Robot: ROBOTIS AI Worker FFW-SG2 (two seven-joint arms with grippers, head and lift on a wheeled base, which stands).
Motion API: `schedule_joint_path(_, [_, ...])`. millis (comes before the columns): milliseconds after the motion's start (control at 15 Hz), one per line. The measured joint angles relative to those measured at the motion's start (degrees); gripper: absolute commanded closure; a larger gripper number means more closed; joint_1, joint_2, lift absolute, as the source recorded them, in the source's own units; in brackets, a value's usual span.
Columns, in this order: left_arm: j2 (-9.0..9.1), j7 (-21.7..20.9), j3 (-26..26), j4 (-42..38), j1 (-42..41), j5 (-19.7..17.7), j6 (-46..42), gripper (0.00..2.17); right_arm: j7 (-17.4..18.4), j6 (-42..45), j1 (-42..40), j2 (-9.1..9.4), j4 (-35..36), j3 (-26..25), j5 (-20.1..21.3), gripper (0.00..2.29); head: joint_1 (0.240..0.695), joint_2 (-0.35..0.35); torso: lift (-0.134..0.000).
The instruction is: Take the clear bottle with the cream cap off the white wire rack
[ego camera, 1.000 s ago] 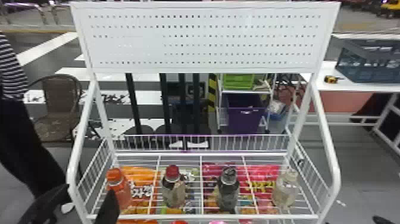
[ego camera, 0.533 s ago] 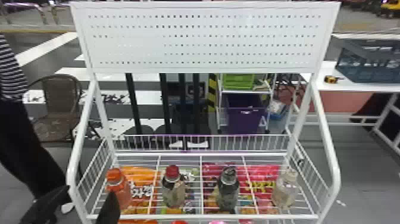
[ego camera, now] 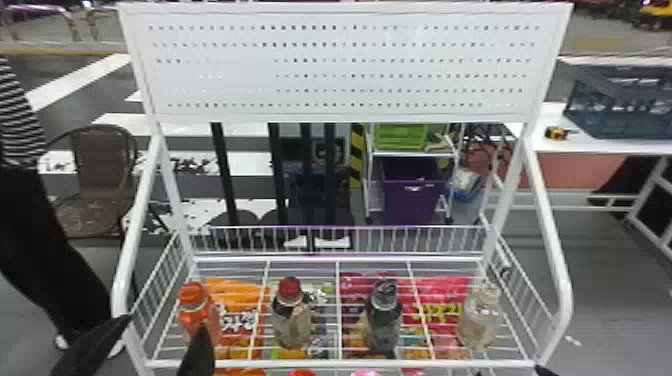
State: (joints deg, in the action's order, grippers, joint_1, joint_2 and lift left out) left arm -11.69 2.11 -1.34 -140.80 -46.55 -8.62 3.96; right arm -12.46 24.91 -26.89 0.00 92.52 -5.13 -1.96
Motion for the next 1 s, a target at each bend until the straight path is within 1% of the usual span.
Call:
schedule_joint_path(67, [-0.03,0.0,0.5,0.0,0.1,0.5,0.3,0.13,0.1,-0.2,2.7,0.0,-2.3,0.0,0.4,0.13,0.499,0.0,0.0])
schedule_joint_path(267, [-0.1,0.0,1.4,0.2,0.2,1.4,0.9,0.13,2.6,-1.0,9.7,0.0,-8.5,0.0,2.6,0.13,0.499,0.0,0.0])
schedule_joint_path(400, [-0.26,0.0,1.4,0.2,0.2,1.4,0.9,0.13,3.1,-1.7,12.7,0.0,-11.3,0.0,3.0,0.13,0.499,0.0,0.0])
schedule_joint_path(600, [-0.61,0.0,1.3,0.3,0.0,1.4,0.9,0.13,3.3,-3.6,16.3,0.0,-14.0,-0.1,3.4,0.13,0.499,0.0,0.0])
schedule_joint_path(867, [-0.7,-0.3,1.2,0.4,-0.2,1.4,0.9,0.13,4.5,-7.1,19.9,0.0,-15.7,0.1,5.1,0.15,0.499,0.0,0.0])
schedule_joint_path(933, [-0.7,-0.3,1.3,0.3,-0.2,1.4,0.9,0.13,4.5,-7.7,20.5,0.0,-16.0,0.2,5.2,0.29,0.499,0.0,0.0])
schedule_joint_path(1000, [-0.7,-0.3,1.3,0.3,-0.3,1.4,0.9,0.13,4.5,-8.6,21.0,0.0,-16.3,0.3,5.3,0.57,0.499,0.0,0.0])
